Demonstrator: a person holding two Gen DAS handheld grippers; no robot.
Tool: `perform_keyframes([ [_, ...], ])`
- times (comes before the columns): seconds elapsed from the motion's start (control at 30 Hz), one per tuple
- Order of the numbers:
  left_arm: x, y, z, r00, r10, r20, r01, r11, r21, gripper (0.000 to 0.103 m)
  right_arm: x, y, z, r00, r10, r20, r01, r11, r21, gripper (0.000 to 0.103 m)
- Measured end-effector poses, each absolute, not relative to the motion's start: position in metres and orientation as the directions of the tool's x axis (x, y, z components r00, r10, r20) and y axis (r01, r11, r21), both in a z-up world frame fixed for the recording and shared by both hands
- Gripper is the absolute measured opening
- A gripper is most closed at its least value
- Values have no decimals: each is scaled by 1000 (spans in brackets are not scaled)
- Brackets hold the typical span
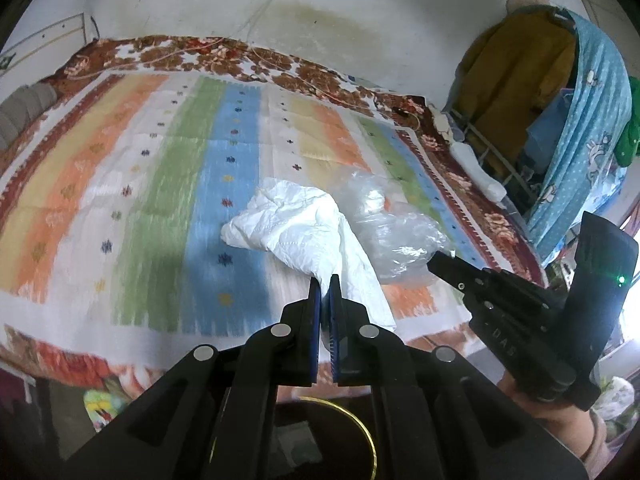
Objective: Collect trash
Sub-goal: 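Lift the tissue and wrapper and carry both tools over the bin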
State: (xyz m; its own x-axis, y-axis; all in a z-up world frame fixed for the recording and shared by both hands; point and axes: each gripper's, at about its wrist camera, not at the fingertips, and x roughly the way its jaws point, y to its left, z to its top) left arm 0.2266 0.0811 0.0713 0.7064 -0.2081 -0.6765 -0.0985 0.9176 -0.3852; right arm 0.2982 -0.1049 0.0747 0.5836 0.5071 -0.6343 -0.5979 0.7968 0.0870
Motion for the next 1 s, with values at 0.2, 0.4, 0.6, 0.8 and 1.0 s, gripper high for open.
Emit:
perform_keyframes([
  [0.2, 196, 70, 70, 715, -190, -673, -91, 929, -360, 3, 270, -117, 68, 567, 509, -648, -584, 803, 120, 3],
  [0.4, 174, 64, 66, 719, -187, -669, -88, 931, -355, 3, 248, -129, 57, 546, 505, -668, -573, 807, 141, 3],
  [0.6, 155, 57, 57, 712, -188, -677, -84, 934, -348, 3, 224, -137, 43, 522, 505, -688, -577, 803, 152, 3],
  [0.8, 132, 46, 46, 702, -181, -689, -80, 941, -328, 3, 199, -143, 29, 497, 505, -706, -588, 794, 154, 3],
  [1.0, 113, 33, 33, 683, -164, -712, -76, 953, -292, 3, 172, -149, 13, 474, 502, -724, -598, 787, 154, 3],
])
